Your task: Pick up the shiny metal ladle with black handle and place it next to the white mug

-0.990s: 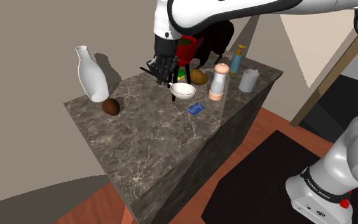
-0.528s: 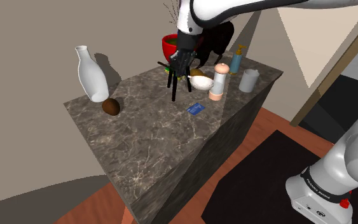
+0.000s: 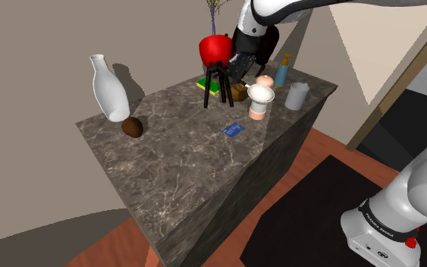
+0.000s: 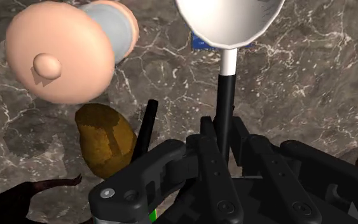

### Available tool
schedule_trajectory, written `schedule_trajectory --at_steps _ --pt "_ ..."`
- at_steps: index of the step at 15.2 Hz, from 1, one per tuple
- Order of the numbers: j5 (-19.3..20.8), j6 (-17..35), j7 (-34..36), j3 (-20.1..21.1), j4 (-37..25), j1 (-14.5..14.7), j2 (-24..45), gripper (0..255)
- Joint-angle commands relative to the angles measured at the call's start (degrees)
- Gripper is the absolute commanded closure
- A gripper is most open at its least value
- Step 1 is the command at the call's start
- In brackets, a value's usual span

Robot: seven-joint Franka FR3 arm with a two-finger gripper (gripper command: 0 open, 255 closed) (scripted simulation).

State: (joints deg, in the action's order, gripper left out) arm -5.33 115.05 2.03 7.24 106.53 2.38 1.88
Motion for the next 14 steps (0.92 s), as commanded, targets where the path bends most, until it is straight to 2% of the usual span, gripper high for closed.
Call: schedule_trajectory --at_steps 1,8,14 --pt "-0.5 -0.4 -3.2 -1.4 0.5 -1.5 -0.6 255" --pt "-1.6 -1.5 -12.9 -6.0 0.9 -6.3 -1.1 255" --pt "-2.4 -3.1 -21.0 -9.9 -1.5 -10.4 0.6 255"
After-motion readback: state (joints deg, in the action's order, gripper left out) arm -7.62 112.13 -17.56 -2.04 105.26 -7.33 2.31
